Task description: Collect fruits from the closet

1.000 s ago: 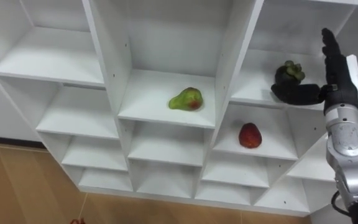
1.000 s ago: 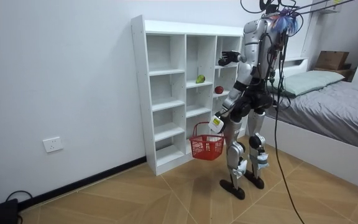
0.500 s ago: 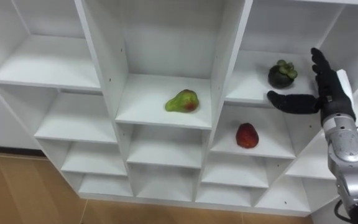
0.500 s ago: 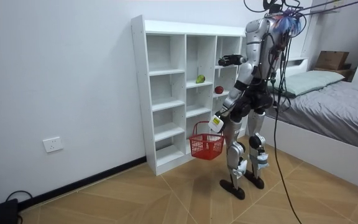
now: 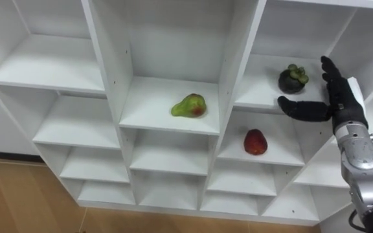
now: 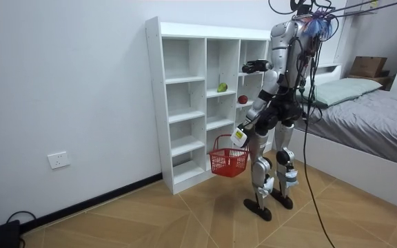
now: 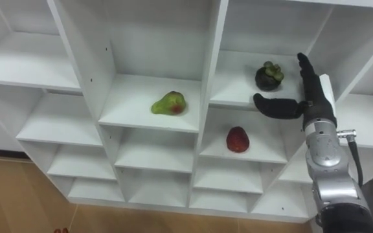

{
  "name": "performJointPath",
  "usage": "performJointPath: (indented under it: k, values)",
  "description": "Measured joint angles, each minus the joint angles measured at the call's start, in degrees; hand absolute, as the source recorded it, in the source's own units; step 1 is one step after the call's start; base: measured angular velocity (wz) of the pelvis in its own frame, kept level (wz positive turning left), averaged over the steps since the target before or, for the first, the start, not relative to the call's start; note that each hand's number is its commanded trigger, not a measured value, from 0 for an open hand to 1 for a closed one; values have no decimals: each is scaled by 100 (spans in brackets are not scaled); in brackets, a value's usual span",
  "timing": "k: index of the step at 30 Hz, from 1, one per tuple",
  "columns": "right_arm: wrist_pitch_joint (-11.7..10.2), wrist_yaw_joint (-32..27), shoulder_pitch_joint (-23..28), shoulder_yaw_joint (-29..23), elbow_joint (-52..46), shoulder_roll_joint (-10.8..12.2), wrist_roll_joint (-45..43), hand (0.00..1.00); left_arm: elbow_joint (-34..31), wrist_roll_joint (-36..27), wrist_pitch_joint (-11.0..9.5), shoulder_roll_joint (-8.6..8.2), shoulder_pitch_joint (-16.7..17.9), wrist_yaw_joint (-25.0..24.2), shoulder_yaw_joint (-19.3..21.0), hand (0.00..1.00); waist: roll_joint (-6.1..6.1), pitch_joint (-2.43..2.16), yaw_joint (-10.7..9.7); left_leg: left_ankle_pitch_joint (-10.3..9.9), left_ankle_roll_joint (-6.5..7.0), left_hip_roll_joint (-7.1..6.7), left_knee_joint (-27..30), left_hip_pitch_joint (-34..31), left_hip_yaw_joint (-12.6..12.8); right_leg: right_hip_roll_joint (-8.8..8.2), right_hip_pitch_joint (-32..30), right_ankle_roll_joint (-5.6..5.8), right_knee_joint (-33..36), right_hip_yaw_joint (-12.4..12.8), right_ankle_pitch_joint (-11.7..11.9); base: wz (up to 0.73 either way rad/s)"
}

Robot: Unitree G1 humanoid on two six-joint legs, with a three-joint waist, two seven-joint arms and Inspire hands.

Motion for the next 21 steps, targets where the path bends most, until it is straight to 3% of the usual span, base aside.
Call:
performJointPath:
  k: [7,21]
  values:
    - [49,-76,-55,49,-212,0,-436,0,1,0,56,8,-61,-14,-22,100,-4,-5,12,1,1,9,-44,-6,9,7,-71,-1,10,10,2,-2]
    - [121,-197,-69,172,-214,0,-484,0,1,-1,58,7,-96,-47,-30,100,-1,-6,106,1,-1,20,-44,-6,5,12,-71,-7,29,-8,8,0]
